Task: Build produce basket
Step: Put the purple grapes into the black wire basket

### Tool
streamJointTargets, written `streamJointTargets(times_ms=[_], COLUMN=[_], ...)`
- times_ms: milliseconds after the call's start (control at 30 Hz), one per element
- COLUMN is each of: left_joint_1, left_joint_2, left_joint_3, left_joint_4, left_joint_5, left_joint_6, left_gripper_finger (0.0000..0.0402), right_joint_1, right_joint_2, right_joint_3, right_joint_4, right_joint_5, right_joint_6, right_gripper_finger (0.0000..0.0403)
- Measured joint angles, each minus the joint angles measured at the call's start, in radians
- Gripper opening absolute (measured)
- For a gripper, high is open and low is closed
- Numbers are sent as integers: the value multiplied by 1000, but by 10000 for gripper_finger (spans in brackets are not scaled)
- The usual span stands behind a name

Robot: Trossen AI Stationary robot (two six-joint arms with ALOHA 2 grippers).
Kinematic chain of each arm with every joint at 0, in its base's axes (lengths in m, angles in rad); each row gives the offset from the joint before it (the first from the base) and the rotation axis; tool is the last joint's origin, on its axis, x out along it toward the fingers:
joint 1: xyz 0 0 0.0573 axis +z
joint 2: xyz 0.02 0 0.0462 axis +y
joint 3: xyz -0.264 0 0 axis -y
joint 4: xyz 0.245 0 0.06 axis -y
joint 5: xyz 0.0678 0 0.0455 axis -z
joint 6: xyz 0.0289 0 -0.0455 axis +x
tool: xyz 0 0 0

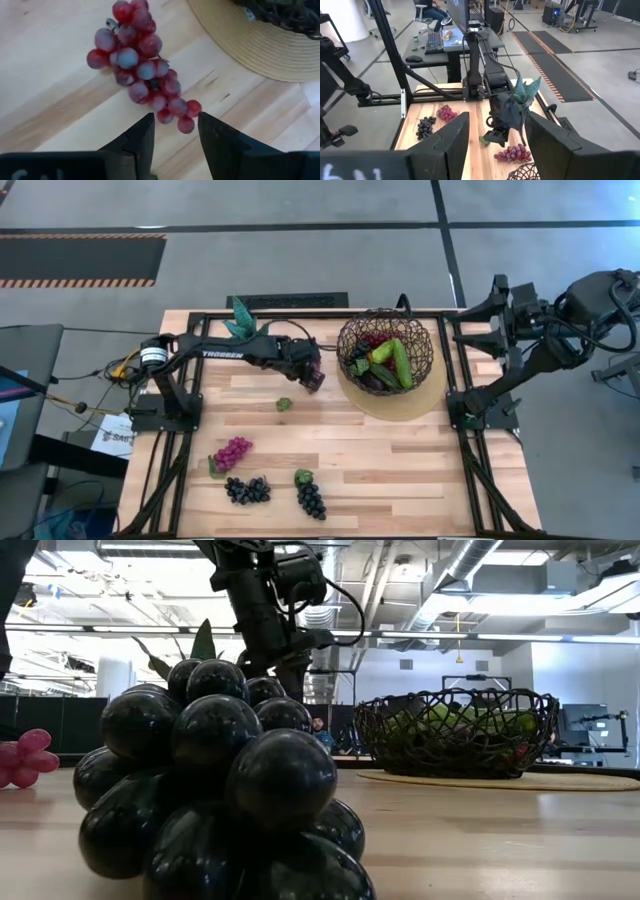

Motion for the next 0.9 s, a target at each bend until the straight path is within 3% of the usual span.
streamJointTargets(times_ms=[400,900], left_joint_1=[27,23], left_joint_2=[0,0], left_joint_3=[0,0], left_joint_4=[12,12], left_joint_5=[10,7], left_joint_6=[58,207], left_gripper_finger=[184,190], right_joint_1=[0,0], right_joint_2=[0,63], right_joint_3=[0,0], right_joint_4=[-2,30], right_joint_5=[0,0], right_joint_6=[3,-16], right_gripper_finger=[205,182])
